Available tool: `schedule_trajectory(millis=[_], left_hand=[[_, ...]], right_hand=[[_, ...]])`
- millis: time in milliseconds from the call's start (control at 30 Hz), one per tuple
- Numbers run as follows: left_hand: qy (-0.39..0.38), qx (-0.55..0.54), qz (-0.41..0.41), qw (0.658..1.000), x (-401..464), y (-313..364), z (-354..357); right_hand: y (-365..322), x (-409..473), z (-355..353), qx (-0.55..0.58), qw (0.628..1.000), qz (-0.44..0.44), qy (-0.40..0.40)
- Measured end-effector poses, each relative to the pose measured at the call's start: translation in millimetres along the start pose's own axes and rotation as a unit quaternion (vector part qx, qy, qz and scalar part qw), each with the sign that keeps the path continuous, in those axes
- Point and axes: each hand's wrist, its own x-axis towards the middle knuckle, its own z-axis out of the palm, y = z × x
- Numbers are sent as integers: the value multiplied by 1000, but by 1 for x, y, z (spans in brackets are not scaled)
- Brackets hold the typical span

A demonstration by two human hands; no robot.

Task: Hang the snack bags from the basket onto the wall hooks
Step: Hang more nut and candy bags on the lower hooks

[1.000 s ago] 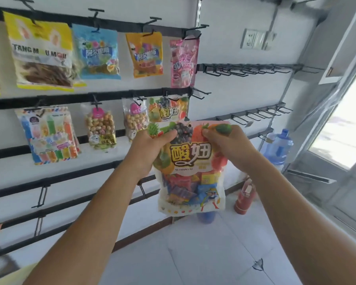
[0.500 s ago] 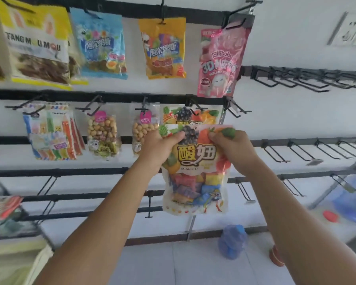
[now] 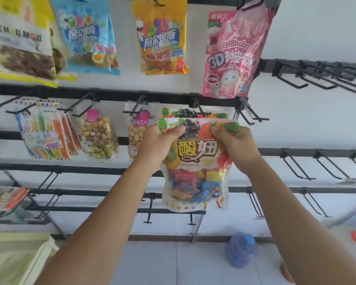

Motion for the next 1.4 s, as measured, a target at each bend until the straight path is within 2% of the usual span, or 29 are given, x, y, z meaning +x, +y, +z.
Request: schedule_trajectory(millis=[233, 600, 733, 967, 1167, 1400], left_hand=[[-4, -9, -10, 1000, 9, -4, 8], [5, 8, -31, 999, 20, -7, 8], [39, 43, -41, 997, 28, -10, 13], [133, 74, -54, 987, 50, -14, 25], [184, 99, -41, 977, 63, -19, 35], [205, 161, -19, 965, 52, -20, 43]], right_hand=[[7, 6, -4, 16, 1000, 0, 23], [19, 27, -5, 5, 1000, 5, 6], [27, 41, -2, -23, 1000, 9, 18], [31, 68, 9, -93, 992, -4, 82], [40, 79, 20, -159, 977, -6, 144], [47, 74, 16, -182, 973, 0, 139]])
